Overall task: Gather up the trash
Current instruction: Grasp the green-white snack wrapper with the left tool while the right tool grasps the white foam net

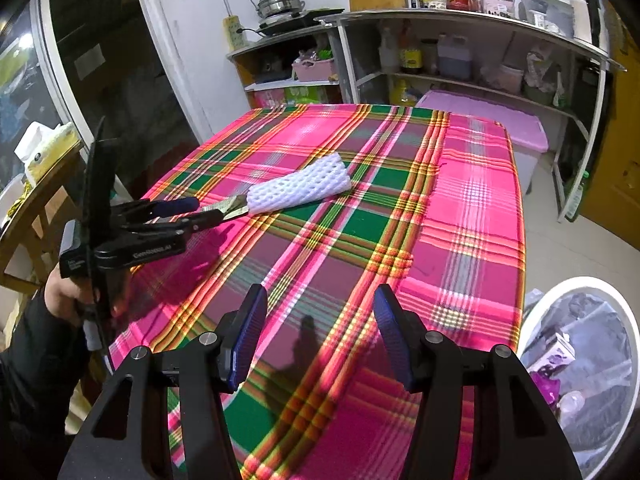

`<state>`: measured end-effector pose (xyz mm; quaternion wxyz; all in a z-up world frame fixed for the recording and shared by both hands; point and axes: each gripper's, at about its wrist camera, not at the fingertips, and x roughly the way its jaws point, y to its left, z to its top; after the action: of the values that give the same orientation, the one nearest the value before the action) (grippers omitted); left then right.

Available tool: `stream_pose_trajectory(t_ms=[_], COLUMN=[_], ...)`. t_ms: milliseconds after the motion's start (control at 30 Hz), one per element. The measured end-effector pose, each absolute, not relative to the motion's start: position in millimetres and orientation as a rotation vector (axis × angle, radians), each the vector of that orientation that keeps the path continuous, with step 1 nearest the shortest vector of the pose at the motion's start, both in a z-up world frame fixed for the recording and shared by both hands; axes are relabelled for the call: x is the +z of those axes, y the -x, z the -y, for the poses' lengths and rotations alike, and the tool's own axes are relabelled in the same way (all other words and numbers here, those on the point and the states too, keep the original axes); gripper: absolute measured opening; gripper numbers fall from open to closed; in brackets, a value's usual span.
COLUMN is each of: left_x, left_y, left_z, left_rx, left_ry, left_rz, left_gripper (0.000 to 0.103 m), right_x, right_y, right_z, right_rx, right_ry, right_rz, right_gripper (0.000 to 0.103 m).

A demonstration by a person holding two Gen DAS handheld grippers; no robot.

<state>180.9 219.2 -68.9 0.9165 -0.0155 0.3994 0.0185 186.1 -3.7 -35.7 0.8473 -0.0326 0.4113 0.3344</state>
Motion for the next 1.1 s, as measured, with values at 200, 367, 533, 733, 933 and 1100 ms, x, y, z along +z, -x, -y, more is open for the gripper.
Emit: stream_pose_trajectory(t_ms=[200, 367, 533, 733, 933, 1100], left_x=[-86, -84, -81, -71, -76, -79], left_y=[-200, -202, -197, -200, -245, -249], left_z=[-213, -213, -215, -225, -202, -176], left_rx=[0.031, 0.005, 0.034, 0.08, 0.016, -0.12], left_ry=[-0.042, -0.039, -0.034, 0.005, -0.045, -0.053], left_rz=[-0.903, -0.896, -0.89, -0.851, -0.887, -0.92], left_gripper=[0.054, 0.036, 0.022, 0.021, 0.021, 0.021], right_x=[-39, -40, -37, -36, -35, -35], right_y=[-195, -196, -194, -196, -198, -205], right_z=[-4, -8, -10, -5, 8, 23], right_rx=[0.702, 0.706, 0.711, 0.705, 0.686, 0.654], right_ry=[0.069, 0.069, 0.072, 0.057, 0.034, 0.0], right_rz=[-0.882, -0.891, -0.883, -0.889, -0.885, -0.88], right_gripper=[0.056, 0.056, 0.056, 0.056, 0.056, 0.056])
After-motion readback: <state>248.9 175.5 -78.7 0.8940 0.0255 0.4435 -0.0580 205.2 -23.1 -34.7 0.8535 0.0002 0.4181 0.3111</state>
